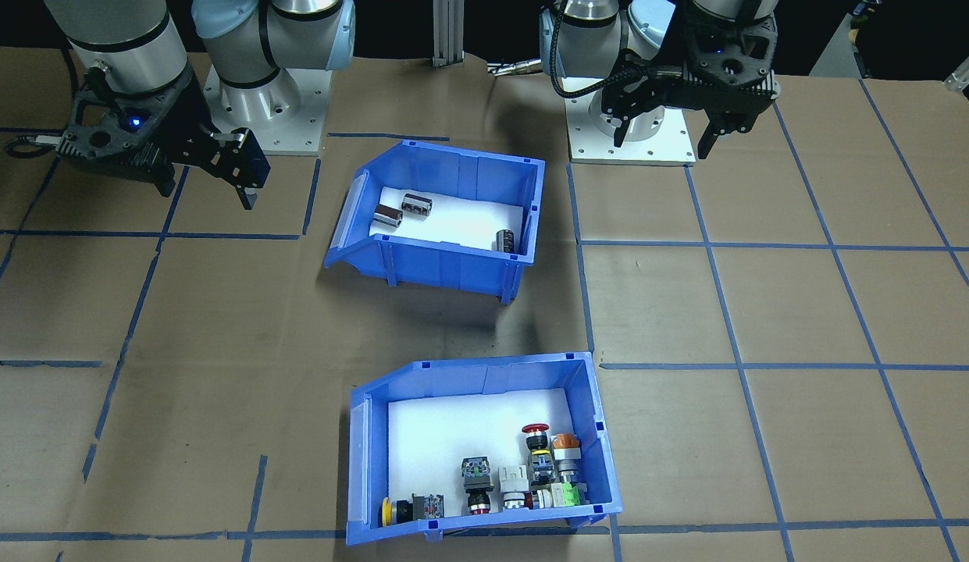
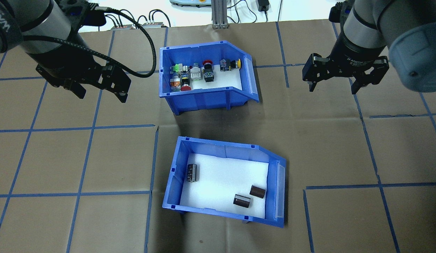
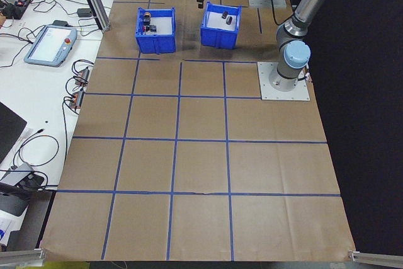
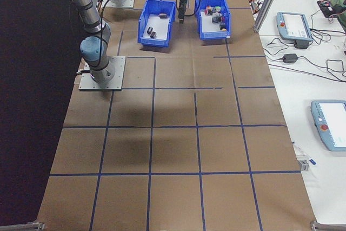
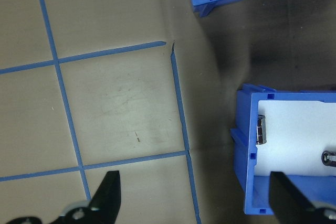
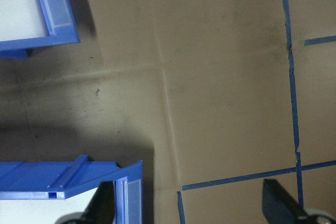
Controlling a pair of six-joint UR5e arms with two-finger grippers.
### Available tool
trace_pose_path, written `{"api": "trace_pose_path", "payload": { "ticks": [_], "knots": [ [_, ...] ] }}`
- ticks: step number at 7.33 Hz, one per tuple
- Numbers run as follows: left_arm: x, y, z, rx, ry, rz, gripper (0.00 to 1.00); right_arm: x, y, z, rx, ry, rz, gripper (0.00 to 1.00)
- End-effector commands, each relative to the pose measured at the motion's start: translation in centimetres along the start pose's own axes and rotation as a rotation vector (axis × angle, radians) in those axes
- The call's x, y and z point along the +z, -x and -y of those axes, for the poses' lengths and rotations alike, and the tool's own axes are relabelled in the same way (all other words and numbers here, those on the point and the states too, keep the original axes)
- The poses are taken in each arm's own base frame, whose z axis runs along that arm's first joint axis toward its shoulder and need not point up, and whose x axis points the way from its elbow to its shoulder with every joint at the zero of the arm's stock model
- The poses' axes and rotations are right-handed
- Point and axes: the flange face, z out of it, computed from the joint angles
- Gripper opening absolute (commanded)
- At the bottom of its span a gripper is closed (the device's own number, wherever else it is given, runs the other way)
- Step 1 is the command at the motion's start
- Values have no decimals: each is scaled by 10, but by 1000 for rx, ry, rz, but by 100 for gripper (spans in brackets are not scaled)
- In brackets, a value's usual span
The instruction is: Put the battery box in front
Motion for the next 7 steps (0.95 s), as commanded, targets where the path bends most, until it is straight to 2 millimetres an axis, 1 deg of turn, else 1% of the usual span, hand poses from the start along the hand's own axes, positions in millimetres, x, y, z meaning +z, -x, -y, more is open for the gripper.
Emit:
{"api": "trace_pose_path", "payload": {
  "ticks": [1,3,4,5,6,7],
  "knots": [
    [0,0,0,0,2,0,99,-1,0,-1,-1,-2,2,100],
    [5,-1,-1,1,10,-1,99,-1,3,-1,1,2,33,100],
    [1,-2,-6,3,1,2,99,-1,4,-1,-1,4,36,100],
    [1,-1,-2,3,1,2,99,-5,3,-1,-5,-7,22,100],
    [9,0,5,1,12,-3,99,-5,2,1,-20,-8,14,100],
    [5,2,11,1,-21,9,99,-3,3,4,-80,-11,14,100]
  ]
}}
